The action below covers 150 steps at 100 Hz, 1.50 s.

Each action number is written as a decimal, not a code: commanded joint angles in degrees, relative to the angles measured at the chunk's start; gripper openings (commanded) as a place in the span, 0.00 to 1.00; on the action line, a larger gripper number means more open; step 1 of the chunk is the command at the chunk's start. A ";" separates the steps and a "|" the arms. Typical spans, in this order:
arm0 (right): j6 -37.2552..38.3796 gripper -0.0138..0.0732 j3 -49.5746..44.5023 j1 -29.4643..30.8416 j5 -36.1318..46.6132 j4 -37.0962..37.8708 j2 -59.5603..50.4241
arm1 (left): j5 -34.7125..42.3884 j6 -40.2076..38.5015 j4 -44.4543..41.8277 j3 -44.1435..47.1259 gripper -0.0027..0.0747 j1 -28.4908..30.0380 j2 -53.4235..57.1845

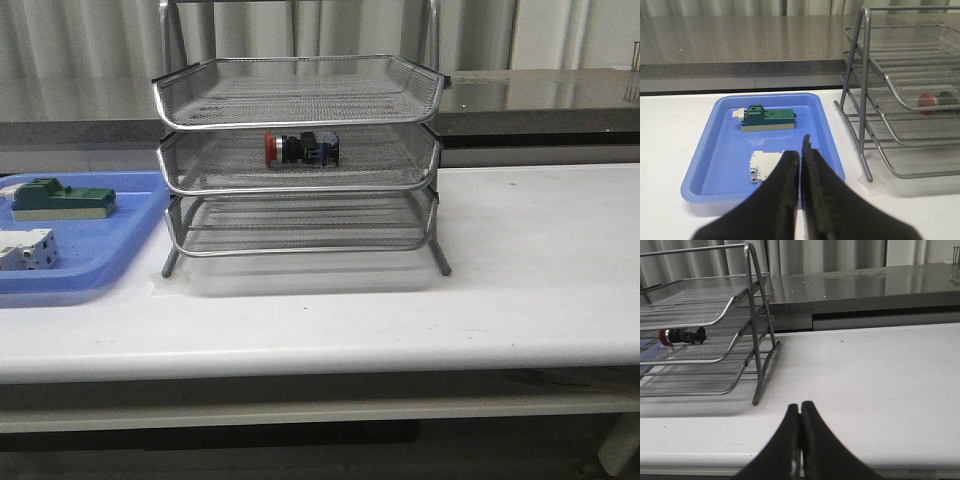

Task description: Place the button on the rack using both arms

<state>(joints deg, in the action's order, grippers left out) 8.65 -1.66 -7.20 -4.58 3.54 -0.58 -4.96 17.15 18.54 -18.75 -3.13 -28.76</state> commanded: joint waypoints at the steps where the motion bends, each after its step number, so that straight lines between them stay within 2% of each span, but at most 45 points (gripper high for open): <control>1: 0.01 0.08 1.02 0.34 5.09 0.40 -1.07 | 4.19 -0.45 -0.54 -1.55 0.04 0.38 -0.31; 17: 0.01 0.08 1.02 0.34 5.09 0.40 -1.07 | 4.19 -1.17 -4.67 -1.55 0.04 0.38 -0.20; 32: 0.01 0.08 1.02 0.34 5.09 0.40 -1.07 | 4.19 -13.03 -15.61 -1.44 0.04 0.38 2.13; 38: 0.01 0.08 1.02 0.34 5.09 0.40 -1.07 | 4.19 -15.12 -17.61 -1.16 0.04 0.38 3.40; 65: 0.01 0.08 1.02 0.34 5.09 0.40 -1.07 | 4.19 -15.59 -17.68 6.23 0.04 0.38 12.86; 83: 0.01 0.08 1.02 0.34 5.09 0.40 -1.07 | 4.19 -22.92 -20.58 12.79 0.04 0.38 21.60; 104: 0.01 0.08 1.02 0.34 5.09 0.40 -1.07 | 4.19 -23.06 -20.68 18.70 0.04 0.38 31.04; 150: 0.01 0.08 1.02 0.34 5.09 0.40 -1.07 | 4.96 -23.06 -21.69 20.59 0.04 0.38 30.94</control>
<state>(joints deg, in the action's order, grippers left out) 8.68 -1.66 -7.20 -4.47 3.54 -0.58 -4.91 -5.36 -2.87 0.10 -3.13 0.27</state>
